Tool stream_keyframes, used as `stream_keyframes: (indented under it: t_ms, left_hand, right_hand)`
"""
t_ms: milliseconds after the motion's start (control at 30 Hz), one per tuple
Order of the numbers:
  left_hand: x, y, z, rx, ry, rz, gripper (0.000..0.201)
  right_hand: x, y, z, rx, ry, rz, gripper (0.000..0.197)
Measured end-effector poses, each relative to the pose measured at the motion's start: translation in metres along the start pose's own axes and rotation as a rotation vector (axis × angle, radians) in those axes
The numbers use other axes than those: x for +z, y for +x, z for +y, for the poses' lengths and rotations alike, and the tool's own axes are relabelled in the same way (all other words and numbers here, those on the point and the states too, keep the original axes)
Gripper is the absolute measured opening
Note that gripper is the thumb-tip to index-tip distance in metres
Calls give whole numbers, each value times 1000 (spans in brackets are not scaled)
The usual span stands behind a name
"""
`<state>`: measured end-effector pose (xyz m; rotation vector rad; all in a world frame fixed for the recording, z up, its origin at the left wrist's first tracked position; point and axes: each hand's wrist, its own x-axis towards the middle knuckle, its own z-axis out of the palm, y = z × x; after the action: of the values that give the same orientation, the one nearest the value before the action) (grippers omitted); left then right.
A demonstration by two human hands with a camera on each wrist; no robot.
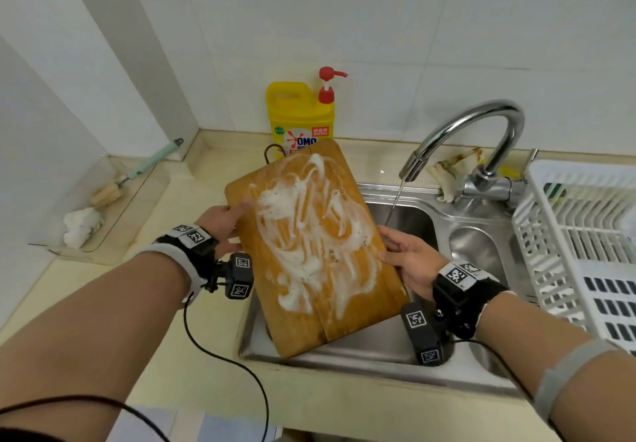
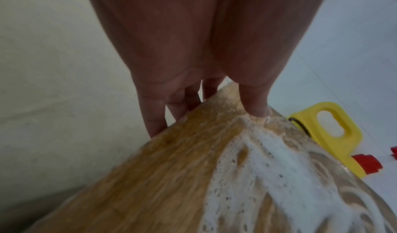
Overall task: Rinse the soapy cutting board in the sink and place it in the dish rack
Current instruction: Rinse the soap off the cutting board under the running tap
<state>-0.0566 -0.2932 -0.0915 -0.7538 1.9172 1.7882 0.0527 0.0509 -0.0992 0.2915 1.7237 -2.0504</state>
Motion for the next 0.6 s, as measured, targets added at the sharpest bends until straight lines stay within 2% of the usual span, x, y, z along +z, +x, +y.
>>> stream_keyframes:
  t_ms: [100, 167, 367, 467, 600]
  left_hand:
    - [13, -7, 6, 26, -20, 17, 75]
    - [22, -11, 5, 37, -48, 16, 77]
    - [43, -24, -12, 104, -117, 56, 58]
    - [58, -29, -19, 132, -129, 41, 52]
    - [78, -34, -28, 215, -118, -6, 42]
  right_hand:
    - [-14, 6, -2, -16, -94, 14, 53]
    - [-23, 9, -1, -19, -157, 5, 58]
    - [-45, 19, 14, 56, -285, 48, 59]
    - [-69, 48, 41, 75, -358, 85, 47]
    - [-53, 40, 23, 203, -329, 90, 34]
